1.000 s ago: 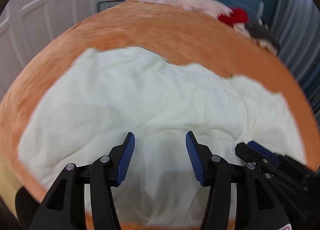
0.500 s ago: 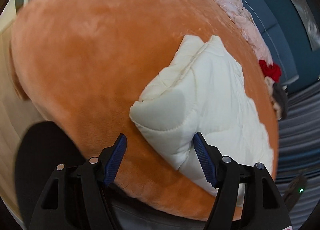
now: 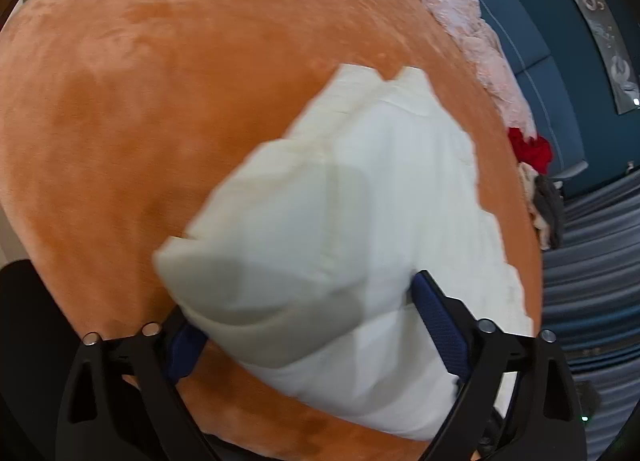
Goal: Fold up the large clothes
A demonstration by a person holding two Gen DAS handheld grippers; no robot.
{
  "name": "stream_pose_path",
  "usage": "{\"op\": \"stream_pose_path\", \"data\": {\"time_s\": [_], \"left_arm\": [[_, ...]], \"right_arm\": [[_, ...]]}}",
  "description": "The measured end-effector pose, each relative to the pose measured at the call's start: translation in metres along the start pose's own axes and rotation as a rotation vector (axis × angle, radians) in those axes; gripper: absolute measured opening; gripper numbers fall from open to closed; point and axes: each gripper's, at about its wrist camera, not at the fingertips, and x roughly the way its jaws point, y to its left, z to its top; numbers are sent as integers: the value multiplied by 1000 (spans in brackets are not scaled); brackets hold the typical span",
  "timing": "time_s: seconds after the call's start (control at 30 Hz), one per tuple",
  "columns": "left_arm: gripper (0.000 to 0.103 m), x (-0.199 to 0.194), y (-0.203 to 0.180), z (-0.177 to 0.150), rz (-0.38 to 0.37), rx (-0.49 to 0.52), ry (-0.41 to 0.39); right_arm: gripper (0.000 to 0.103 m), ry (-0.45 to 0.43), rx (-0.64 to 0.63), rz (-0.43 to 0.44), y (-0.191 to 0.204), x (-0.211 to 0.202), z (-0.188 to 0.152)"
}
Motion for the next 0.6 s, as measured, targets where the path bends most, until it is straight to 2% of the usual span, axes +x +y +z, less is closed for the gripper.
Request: {"op": "stream_pose_path", "data": {"time_s": [0.03, 0.1, 0.17, 0.23, 0.37, 0.6], "left_arm": [[68, -3, -4, -1, -22, 5, 1], [54, -11, -11, -3, -19, 37, -18], [28, -25, -21, -4, -15, 97, -49], [20, -39, -28, -5, -46, 127, -70], [16, -64, -43, -7, -104, 179, -90], [15, -112, -59, -15, -109, 298, -151]], "right_arm": [[23, 0, 0, 0, 0, 0, 0], [23, 2, 0, 0, 0, 0, 0], [23, 3, 0, -1, 0, 0, -1], [23, 4, 2, -1, 0, 0, -1], [23, 13, 11, 3, 1, -5, -1], [23, 50, -5, 85, 2, -29, -7]]}}
